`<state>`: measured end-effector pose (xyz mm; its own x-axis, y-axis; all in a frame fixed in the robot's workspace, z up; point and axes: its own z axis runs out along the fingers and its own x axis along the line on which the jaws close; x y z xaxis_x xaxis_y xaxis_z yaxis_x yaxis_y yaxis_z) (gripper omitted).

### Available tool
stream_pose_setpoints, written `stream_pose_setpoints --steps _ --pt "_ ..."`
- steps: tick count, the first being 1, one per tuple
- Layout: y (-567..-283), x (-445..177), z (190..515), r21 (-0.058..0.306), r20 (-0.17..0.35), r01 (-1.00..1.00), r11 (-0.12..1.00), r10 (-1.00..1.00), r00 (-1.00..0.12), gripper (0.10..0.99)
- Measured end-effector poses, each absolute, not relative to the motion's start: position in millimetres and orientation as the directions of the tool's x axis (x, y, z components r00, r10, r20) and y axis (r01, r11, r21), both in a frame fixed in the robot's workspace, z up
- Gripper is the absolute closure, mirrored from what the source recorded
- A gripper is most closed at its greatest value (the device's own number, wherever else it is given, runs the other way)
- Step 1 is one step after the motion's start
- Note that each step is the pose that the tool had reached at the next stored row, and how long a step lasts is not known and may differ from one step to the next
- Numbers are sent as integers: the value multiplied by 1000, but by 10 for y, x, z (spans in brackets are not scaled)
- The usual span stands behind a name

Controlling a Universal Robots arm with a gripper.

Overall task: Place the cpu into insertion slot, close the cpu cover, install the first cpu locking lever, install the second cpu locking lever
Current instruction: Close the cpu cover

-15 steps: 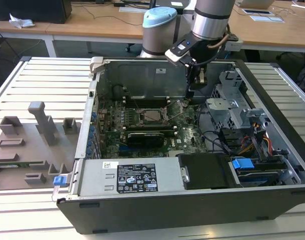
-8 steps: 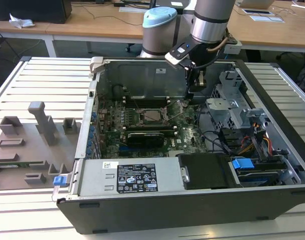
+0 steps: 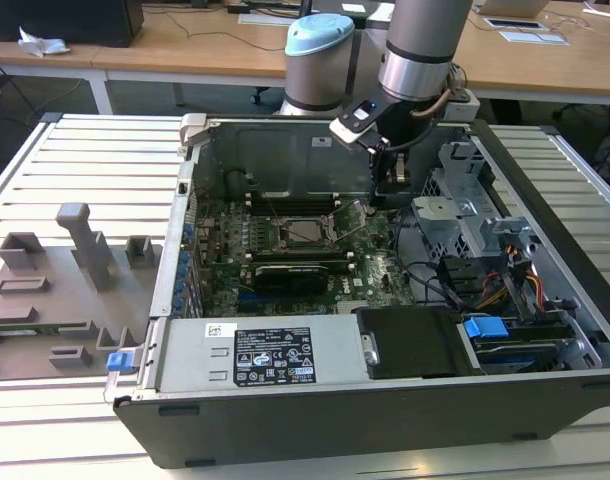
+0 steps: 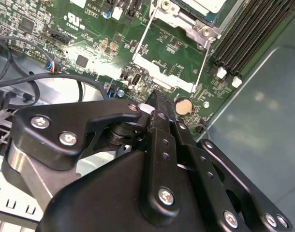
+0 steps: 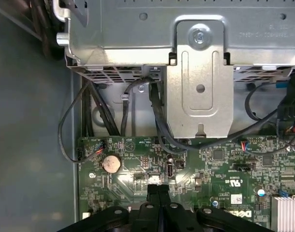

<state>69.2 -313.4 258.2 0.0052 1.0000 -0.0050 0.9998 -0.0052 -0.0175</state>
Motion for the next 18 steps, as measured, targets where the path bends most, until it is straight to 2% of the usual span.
stream_pose_setpoints --steps 9,18 --pt "-3118 695 2442 -18 -6 1000 -5 1000 5 980" --pt "-3118 490 2434 -18 -5 1000 -5 1000 5 980"
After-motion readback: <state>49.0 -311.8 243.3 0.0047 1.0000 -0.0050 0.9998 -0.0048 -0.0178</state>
